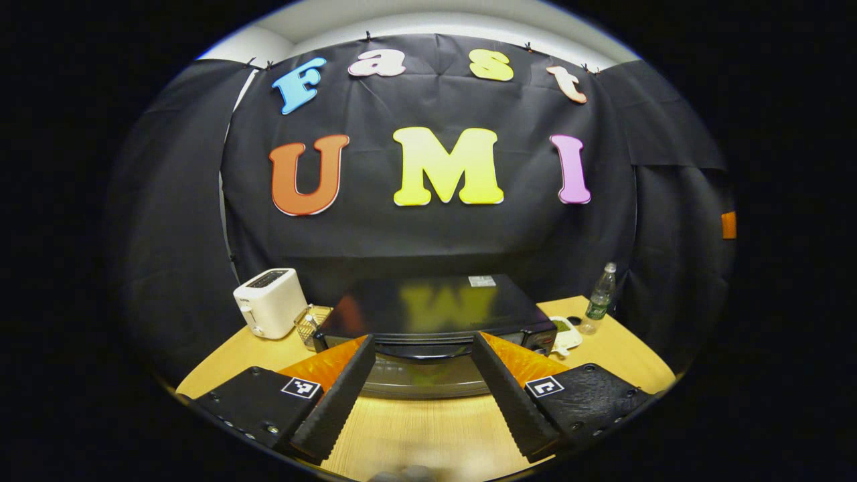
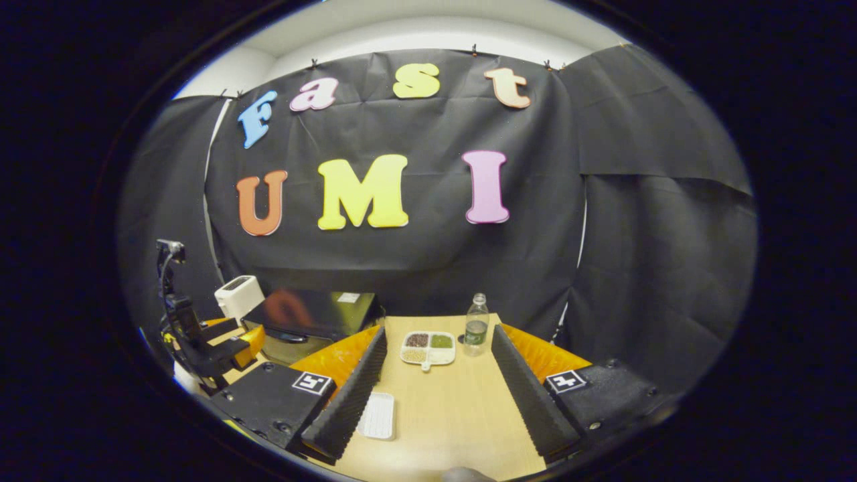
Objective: Open the electric oven with the left hand, put the food in, and close the electric oven.
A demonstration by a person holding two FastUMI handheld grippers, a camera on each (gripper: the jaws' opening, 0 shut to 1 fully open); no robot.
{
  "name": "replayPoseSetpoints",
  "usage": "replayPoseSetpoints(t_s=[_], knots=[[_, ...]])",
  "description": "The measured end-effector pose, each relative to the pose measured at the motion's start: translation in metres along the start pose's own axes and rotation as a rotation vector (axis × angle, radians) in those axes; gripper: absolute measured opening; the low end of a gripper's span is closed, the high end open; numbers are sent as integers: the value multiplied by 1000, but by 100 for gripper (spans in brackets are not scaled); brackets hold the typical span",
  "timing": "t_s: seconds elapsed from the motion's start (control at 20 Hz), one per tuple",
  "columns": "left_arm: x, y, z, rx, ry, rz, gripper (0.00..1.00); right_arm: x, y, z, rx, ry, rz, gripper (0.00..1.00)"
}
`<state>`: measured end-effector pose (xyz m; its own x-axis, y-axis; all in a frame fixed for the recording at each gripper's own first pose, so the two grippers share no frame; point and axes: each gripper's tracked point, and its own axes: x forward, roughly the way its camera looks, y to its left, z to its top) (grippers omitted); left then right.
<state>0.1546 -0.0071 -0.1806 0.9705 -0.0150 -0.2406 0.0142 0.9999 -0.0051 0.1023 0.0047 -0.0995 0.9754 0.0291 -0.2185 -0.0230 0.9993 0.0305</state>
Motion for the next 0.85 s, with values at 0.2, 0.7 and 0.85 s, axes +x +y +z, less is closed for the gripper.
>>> replayPoseSetpoints(t_s=[0.2, 0.7, 0.85], knots=[[-45, 13, 57, 2, -95, 13, 95, -9, 22, 23, 2, -59, 30, 91], [-126, 37, 129, -16, -228, 26, 95, -35, 52, 54, 13, -157, 35, 91], [-136, 40, 132, 1, -237, 33, 95, -42, 54, 55, 17, -163, 33, 91]])
